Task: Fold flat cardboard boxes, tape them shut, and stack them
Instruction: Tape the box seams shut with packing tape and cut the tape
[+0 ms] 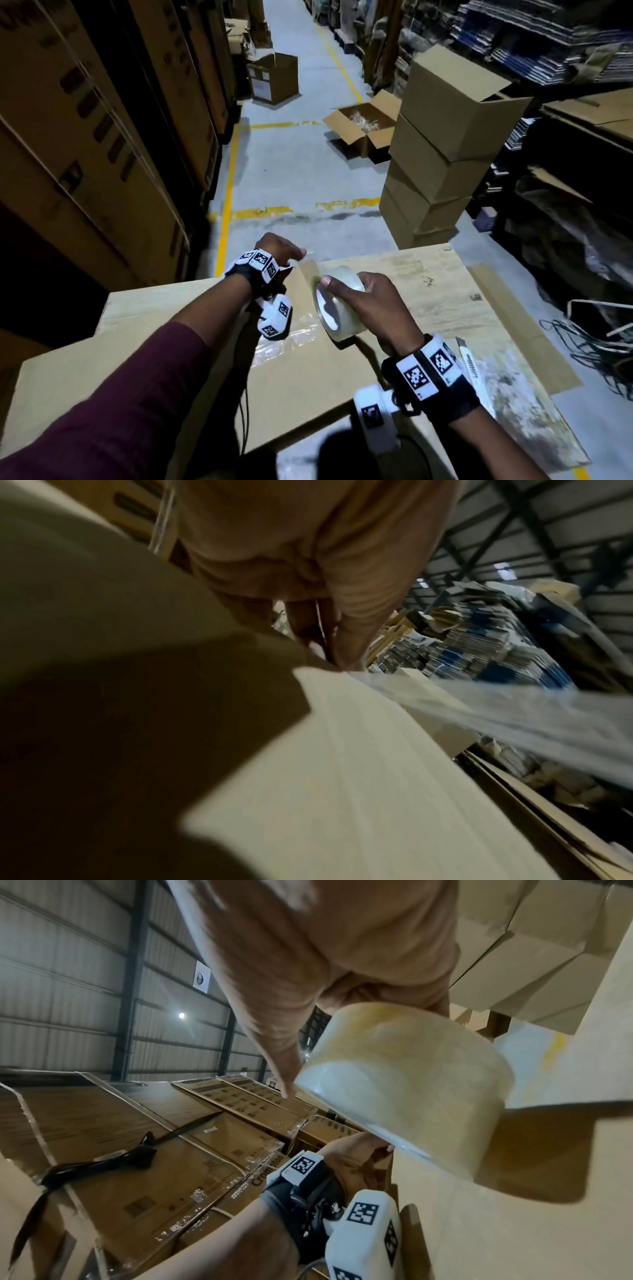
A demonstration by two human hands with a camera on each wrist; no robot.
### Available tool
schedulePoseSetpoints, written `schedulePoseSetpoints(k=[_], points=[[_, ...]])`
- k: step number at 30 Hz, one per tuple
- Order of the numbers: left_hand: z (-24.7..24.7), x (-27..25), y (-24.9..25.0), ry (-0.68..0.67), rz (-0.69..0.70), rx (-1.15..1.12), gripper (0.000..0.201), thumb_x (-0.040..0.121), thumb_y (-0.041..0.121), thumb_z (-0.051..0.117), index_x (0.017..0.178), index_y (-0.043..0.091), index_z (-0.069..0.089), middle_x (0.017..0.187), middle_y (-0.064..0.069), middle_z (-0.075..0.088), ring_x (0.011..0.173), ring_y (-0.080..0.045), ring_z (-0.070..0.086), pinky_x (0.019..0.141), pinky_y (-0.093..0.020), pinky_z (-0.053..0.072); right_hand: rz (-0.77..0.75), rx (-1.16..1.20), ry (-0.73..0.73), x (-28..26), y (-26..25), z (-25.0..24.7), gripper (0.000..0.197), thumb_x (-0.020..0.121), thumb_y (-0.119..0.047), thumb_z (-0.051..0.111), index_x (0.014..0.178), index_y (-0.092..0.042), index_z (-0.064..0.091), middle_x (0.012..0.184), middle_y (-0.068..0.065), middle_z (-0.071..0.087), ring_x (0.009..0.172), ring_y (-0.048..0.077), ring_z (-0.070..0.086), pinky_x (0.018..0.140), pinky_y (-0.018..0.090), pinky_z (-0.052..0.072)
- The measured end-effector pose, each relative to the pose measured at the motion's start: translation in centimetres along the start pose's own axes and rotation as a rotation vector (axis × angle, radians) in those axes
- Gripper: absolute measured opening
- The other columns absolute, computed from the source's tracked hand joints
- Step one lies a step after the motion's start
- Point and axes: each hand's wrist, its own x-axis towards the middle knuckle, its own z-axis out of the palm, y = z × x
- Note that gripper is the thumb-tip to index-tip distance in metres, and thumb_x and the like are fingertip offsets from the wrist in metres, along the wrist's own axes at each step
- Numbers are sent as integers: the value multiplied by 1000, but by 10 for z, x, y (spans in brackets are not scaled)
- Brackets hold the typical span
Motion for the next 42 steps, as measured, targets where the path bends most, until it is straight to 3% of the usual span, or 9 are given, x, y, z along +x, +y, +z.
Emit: schedulePoseSetpoints(k=[4,10,15,19,25,30,33,37,42], points=[[1,12,-6,-150,-103,-20,23,81,21,83,96,5,77,93,-6,74,84,-18,66,74,-31,55,-16,21,25,11,2,4,52,85,-30,82,85,17,59,67,9,60,54,13,58,49,17,41],[1,3,-5,-174,-67,-57,48,98,17,60,145,17,51,148,-1,52,131,-23,53,98,-24,42,-35,-116,36,17,3,1,79,73,-66,79,83,10,60,68,10,63,62,15,57,63,30,40],[0,13,-5,-218,-163,1,28,82,36,81,99,14,79,109,-5,71,81,-22,62,55,-28,49,-36,-164,35,16,5,-1,93,66,-77,78,85,11,55,71,8,55,65,16,53,65,34,39],[2,10,-6,-216,-147,-74,23,81,39,80,91,19,82,109,-1,75,98,-28,67,64,-29,50,-37,-160,55,14,8,-6,87,68,-71,79,81,10,53,68,7,55,63,16,55,64,34,38],[9,8,-1,-234,-179,-84,29,83,39,79,101,16,79,97,-5,73,89,-26,62,60,-29,49,-14,-178,83,16,12,-9,100,60,-83,77,86,11,53,73,8,50,67,17,51,66,36,38],[19,15,-4,-191,-146,232,47,94,35,68,129,3,63,134,-16,61,108,-25,59,78,-29,41,-32,-178,61,15,8,-10,79,67,-70,78,87,5,64,88,24,70,78,34,71,69,43,51],[18,10,3,-185,-149,289,44,102,33,55,135,4,58,138,-16,58,126,-30,55,71,-25,39,16,-146,54,13,4,-10,76,66,-69,79,96,0,71,94,19,74,92,35,72,86,53,56],[12,-1,10,-282,-116,343,39,107,28,42,139,9,53,131,-11,61,111,-26,58,81,-23,37,59,-95,58,9,4,-12,69,67,-66,79,98,-5,74,96,15,76,95,34,73,88,51,56],[16,10,-3,-197,-47,217,37,92,35,70,108,2,72,93,-6,63,79,-23,57,71,-29,45,60,-76,94,4,5,-11,64,68,-64,80,94,-6,75,94,14,76,94,33,73,78,37,52]])
